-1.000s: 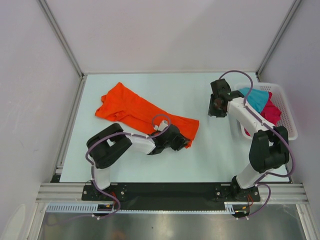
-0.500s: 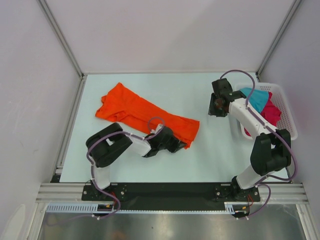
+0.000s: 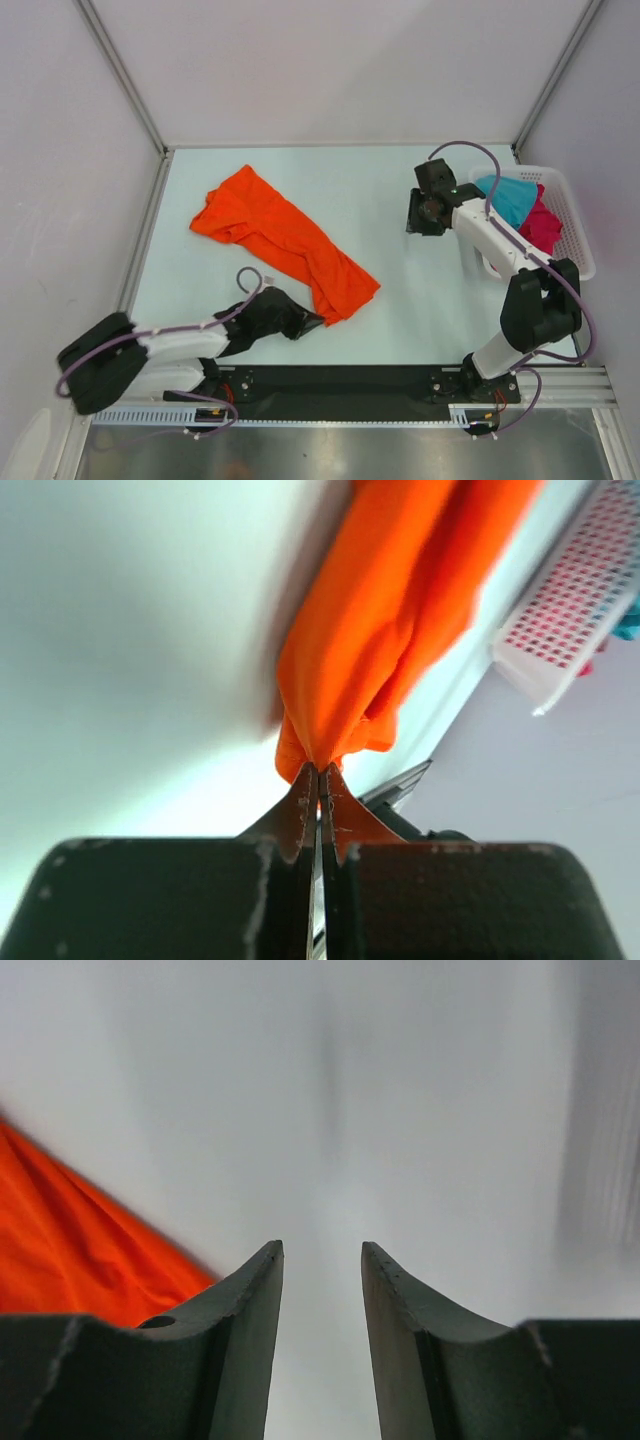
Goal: Fold and stack the t-shirts
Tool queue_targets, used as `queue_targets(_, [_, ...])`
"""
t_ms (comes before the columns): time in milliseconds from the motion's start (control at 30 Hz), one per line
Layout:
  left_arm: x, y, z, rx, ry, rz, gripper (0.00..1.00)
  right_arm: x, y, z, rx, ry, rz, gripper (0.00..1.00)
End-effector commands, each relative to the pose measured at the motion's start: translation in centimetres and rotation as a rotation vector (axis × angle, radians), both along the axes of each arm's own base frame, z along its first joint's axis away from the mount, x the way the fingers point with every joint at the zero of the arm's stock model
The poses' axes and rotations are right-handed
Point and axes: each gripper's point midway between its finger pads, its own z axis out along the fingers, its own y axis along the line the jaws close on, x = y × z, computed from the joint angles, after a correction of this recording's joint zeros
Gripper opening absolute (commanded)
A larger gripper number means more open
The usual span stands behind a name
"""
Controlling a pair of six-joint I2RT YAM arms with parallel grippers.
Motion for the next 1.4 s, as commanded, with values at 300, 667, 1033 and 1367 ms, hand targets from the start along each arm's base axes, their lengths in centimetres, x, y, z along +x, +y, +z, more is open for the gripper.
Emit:
queue_targets(300, [-2.5,7.3,0.1,0.083,-0.069,0.099,0.31,-1.7,13.1,-6.1,0.163,0.133,0.276,0.46])
queue_targets(667, [-2.6,5.9,-0.4,0.136,-0.051,0.015,0.65,-5.3,16.0,-11.5,0.143,0.246,0.322,0.45])
queue_targets(1033, [-1.0,7.3,-0.4,0.203,-0.101,0.069,0.68,-4.5,16.8,-11.4,0.142,0.235,0.327,0.45])
queue_targets(1367, [4.3,6.7,1.0,0.379,-0.170,0.040,0.73,-4.4,16.8,-11.4,0.131,0.232,0.331,0.45])
